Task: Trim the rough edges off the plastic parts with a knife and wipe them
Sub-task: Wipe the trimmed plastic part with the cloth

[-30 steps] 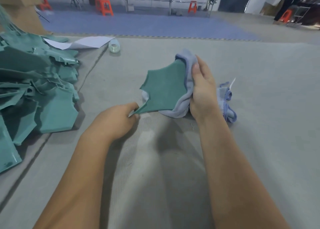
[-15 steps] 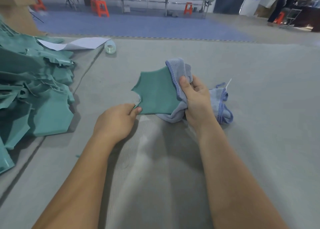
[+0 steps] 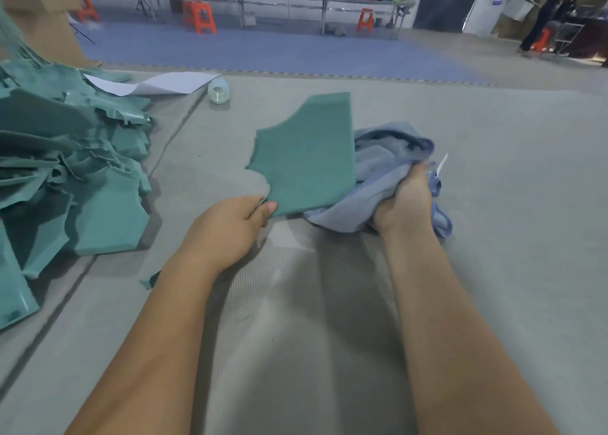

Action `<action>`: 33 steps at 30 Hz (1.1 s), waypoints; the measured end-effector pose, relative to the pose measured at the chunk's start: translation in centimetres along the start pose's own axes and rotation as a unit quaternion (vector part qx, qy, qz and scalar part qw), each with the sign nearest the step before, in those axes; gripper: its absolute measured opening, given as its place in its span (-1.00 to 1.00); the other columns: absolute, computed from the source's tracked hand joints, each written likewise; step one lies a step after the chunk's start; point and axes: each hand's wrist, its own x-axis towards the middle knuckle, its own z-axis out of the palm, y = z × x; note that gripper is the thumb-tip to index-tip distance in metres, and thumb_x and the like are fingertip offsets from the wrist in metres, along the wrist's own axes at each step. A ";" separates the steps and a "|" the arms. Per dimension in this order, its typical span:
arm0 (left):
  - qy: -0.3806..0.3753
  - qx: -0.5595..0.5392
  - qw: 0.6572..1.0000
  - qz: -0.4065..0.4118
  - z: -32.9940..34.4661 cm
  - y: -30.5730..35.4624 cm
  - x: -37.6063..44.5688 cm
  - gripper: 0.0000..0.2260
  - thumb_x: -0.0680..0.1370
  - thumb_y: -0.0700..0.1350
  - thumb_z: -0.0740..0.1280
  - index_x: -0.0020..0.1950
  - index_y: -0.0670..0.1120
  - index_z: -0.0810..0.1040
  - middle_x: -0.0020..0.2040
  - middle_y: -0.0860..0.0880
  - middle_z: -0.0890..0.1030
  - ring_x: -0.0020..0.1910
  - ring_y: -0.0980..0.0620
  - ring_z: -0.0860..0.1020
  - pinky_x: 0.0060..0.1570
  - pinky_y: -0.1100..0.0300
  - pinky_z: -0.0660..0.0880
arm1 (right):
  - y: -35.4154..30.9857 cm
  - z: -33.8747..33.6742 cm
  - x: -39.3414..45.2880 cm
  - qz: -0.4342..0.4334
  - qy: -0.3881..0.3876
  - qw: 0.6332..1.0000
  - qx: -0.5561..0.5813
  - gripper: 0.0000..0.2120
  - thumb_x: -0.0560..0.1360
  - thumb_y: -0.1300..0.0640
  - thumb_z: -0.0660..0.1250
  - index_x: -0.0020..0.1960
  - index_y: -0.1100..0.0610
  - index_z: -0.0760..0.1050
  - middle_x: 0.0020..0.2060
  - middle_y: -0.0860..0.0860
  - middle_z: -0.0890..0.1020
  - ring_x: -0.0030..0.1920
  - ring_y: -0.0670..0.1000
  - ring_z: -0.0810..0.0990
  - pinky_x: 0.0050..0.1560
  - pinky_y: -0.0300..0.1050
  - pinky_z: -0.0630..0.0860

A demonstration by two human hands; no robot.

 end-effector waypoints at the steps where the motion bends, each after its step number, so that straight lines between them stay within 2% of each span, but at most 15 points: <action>1: -0.002 0.019 1.000 0.000 0.1 0.1 0.0 -0.63 0.62 0.15 0.11 -0.24 -0.07 0.43 -0.34 0.05 0.52 -0.26 -0.01 0.49 -0.29 0.10 0.35 | -0.1 0.5 -0.4 0.029 -0.036 0.999 0.002 -0.49 0.64 -0.19 0.04 -0.11 0.05 0.66 -0.16 -0.01 0.68 -0.10 0.01 0.69 -0.11 -0.22 0.60; 3: -0.010 0.079 0.997 0.004 0.4 0.3 -0.1 -0.63 0.62 0.15 0.08 -0.24 -0.04 0.39 -0.30 0.04 0.54 -0.22 -0.04 0.49 -0.30 0.10 0.31 | 1.0 1.6 -0.7 0.024 -0.063 0.990 -0.128 -0.52 0.55 -0.27 0.16 -0.13 0.05 0.68 -0.06 0.02 0.71 0.02 0.04 0.68 0.13 -0.04 0.58; 5: -0.013 0.102 0.995 0.002 0.4 0.3 -0.2 -0.64 0.62 0.17 0.07 -0.25 -0.03 0.38 -0.26 0.04 0.55 -0.19 -0.05 0.50 -0.30 0.11 0.30 | 2.0 2.3 -0.8 -0.040 0.000 0.967 -0.251 -0.61 0.59 -0.21 0.15 -0.08 0.02 0.61 -0.04 -0.06 0.69 0.05 0.00 0.64 0.22 0.03 0.52; 8: -0.018 0.104 0.994 0.007 0.4 0.4 -0.3 -0.63 0.62 0.17 0.07 -0.26 -0.01 0.37 -0.26 0.04 0.55 -0.19 -0.05 0.50 -0.30 0.11 0.30 | 2.3 2.4 -0.7 -0.073 0.067 0.974 -0.204 -0.63 0.61 -0.11 0.18 -0.27 -0.01 0.56 -0.28 -0.13 0.65 -0.17 -0.07 0.60 0.06 -0.02 0.56; 12: -0.020 0.086 0.996 0.018 0.5 0.7 -0.1 -0.64 0.63 0.16 0.06 -0.29 0.02 0.32 -0.31 0.06 0.49 -0.22 -0.06 0.47 -0.31 0.09 0.30 | 1.8 2.4 -0.4 -0.034 0.107 0.988 -0.107 -0.65 0.54 -0.04 0.31 -0.36 0.06 0.58 -0.48 -0.16 0.62 -0.49 -0.15 0.57 -0.50 -0.32 0.42; 17: -0.009 0.050 0.999 0.009 0.4 0.6 0.0 -0.64 0.63 0.15 0.08 -0.29 0.01 0.36 -0.34 0.09 0.46 -0.20 -0.07 0.47 -0.26 0.09 0.32 | 1.3 1.7 -0.5 0.009 0.159 0.987 -0.025 -0.73 0.60 -0.11 0.19 -0.16 0.02 0.48 -0.34 -0.09 0.58 -0.42 -0.11 0.56 -0.46 -0.32 0.41; 20: 0.034 -0.091 0.994 -0.046 0.1 0.5 0.3 -0.63 0.64 0.10 0.12 -0.29 -0.04 0.43 -0.42 0.08 0.45 -0.30 -0.03 0.48 -0.24 0.11 0.35 | 0.0 1.4 -0.2 0.002 0.283 0.958 -0.043 -0.67 0.53 -0.20 0.27 -0.25 0.02 0.40 -0.47 -0.14 0.48 -0.52 -0.20 0.51 -0.65 -0.39 0.28; 21: 0.052 -0.164 0.982 -0.072 0.0 0.6 0.4 -0.64 0.64 0.08 0.13 -0.29 -0.05 0.44 -0.46 0.07 0.44 -0.41 0.04 0.45 -0.30 0.13 0.32 | -0.2 1.5 0.0 -0.028 0.272 0.959 -0.070 -0.69 0.52 -0.18 0.29 -0.22 0.03 0.41 -0.48 -0.18 0.49 -0.46 -0.21 0.55 -0.58 -0.39 0.33; 23: 0.069 -0.301 0.942 -0.132 -0.2 1.1 0.7 -0.68 0.64 0.03 0.12 -0.24 -0.06 0.46 -0.53 0.06 0.41 -0.58 0.12 0.33 -0.45 0.20 0.24 | 0.9 1.9 -0.1 -0.149 0.141 0.955 -0.216 -0.84 0.56 -0.09 0.25 0.03 -0.02 0.44 -0.27 -0.21 0.53 -0.17 -0.15 0.56 -0.26 -0.43 0.40; 25: 0.067 -0.403 0.897 -0.171 -0.1 2.0 0.8 -0.75 0.63 -0.03 0.10 -0.17 -0.07 0.44 -0.52 0.01 0.40 -0.60 0.10 0.29 -0.53 0.29 0.19 | 3.1 2.0 -1.1 -0.260 -0.039 0.879 -0.397 -0.78 0.59 0.01 0.25 0.18 0.06 0.47 -0.11 -0.10 0.57 -0.10 -0.13 0.50 -0.11 -0.52 0.33; 26: 0.062 -0.438 0.879 -0.179 -0.1 2.6 0.8 -0.77 0.63 -0.06 0.09 -0.16 -0.08 0.42 -0.52 0.00 0.40 -0.59 0.08 0.28 -0.54 0.31 0.18 | 4.3 1.7 -1.2 -0.298 -0.134 0.796 -0.509 -0.72 0.58 -0.01 0.24 0.22 0.11 0.49 -0.05 0.00 0.59 -0.05 -0.08 0.50 -0.03 -0.46 0.33; 28: 0.048 -0.502 0.845 -0.179 0.2 3.9 0.8 -0.76 0.64 -0.09 0.07 -0.17 -0.09 0.41 -0.55 -0.01 0.42 -0.59 0.04 0.29 -0.52 0.31 0.19 | 6.0 2.0 -1.4 -0.283 -0.255 0.586 -0.716 -0.61 0.55 -0.11 0.23 0.32 -0.01 0.49 0.17 0.10 0.54 0.21 0.09 0.43 0.20 -0.10 0.27; 29: 0.037 -0.530 0.829 -0.176 0.4 4.6 0.7 -0.75 0.64 -0.10 0.07 -0.19 -0.11 0.41 -0.56 -0.03 0.42 -0.59 0.03 0.29 -0.53 0.30 0.20 | 6.2 2.2 -1.6 -0.256 -0.270 0.536 -0.758 -0.63 0.53 -0.08 0.26 0.31 -0.08 0.50 0.22 0.09 0.50 0.28 0.14 0.37 0.21 0.00 0.24; 30: 0.022 -0.548 0.818 -0.173 0.7 5.2 0.5 -0.73 0.65 -0.09 0.06 -0.18 -0.13 0.41 -0.56 -0.04 0.43 -0.61 0.02 0.30 -0.53 0.29 0.20 | 5.8 2.4 -1.9 -0.221 -0.281 0.564 -0.745 -0.70 0.51 0.02 0.28 0.22 -0.04 0.56 0.19 0.11 0.51 0.26 0.17 0.38 0.17 0.02 0.27; 33: -0.021 -0.549 0.823 -0.146 1.4 7.2 -0.1 -0.72 0.68 -0.05 0.08 -0.14 -0.15 0.42 -0.53 -0.05 0.48 -0.64 0.02 0.37 -0.58 0.32 0.30 | 3.2 2.2 -4.1 -0.005 -0.281 0.875 -0.394 -0.72 0.45 0.44 0.08 -0.13 0.26 0.56 -0.31 0.16 0.60 -0.21 0.24 0.53 -0.27 -0.10 0.49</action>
